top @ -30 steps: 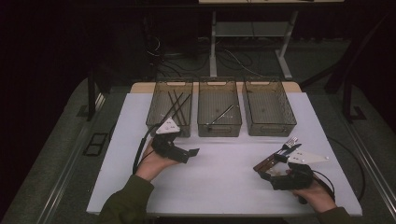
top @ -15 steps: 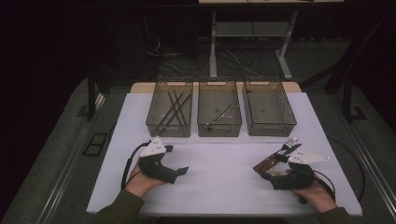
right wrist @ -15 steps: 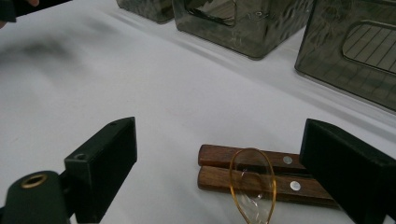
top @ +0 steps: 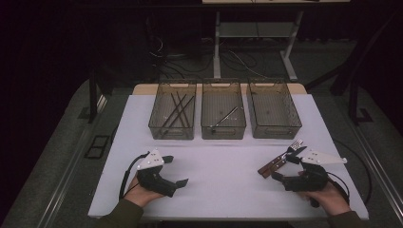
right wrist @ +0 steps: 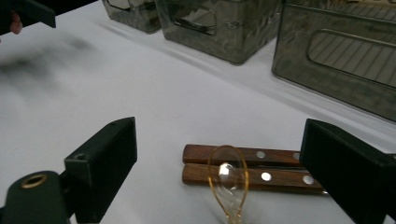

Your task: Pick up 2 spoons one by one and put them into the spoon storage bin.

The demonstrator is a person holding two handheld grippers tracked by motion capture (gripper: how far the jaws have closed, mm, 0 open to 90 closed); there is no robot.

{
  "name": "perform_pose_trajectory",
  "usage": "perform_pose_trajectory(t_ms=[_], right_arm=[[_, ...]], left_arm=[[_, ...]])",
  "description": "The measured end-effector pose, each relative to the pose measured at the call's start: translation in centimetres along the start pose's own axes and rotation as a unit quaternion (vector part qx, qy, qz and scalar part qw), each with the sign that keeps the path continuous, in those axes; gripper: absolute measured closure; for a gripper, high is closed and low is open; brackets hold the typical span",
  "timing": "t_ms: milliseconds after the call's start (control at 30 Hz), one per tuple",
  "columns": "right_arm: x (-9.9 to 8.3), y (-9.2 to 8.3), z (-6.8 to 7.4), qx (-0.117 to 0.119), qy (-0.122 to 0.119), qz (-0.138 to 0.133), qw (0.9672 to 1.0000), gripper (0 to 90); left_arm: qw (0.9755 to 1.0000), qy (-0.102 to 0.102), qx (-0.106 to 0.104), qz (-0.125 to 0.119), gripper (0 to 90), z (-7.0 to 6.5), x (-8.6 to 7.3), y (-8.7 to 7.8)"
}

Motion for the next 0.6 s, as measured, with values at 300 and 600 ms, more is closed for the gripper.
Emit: perform_pose_trajectory(t_ms=[300,600], right_arm=[[-0.1,-1.8,-1.4,0.001,0.008,0.023,0.9997,11.0],[-1.5,-4.4,-2.6,0.009,0.0,0.049,0.9988,11.0]], left_arm=[[0.9999,0.004,-0.009,0.006,0.0,-0.2,-0.2,0.1],[0.9998,0.006,-0.012,0.011,0.2,-0.3,-0.3,0.3]])
Point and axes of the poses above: each handheld gripper's, and its own axes: y roughly forward along the jaws, x roughly out of its top, z roughly to its left, the point moved 9 cm from there along y, roughly forward along the jaws, and after that the axes turned 2 degrees about -x, right-handed, at the moved point
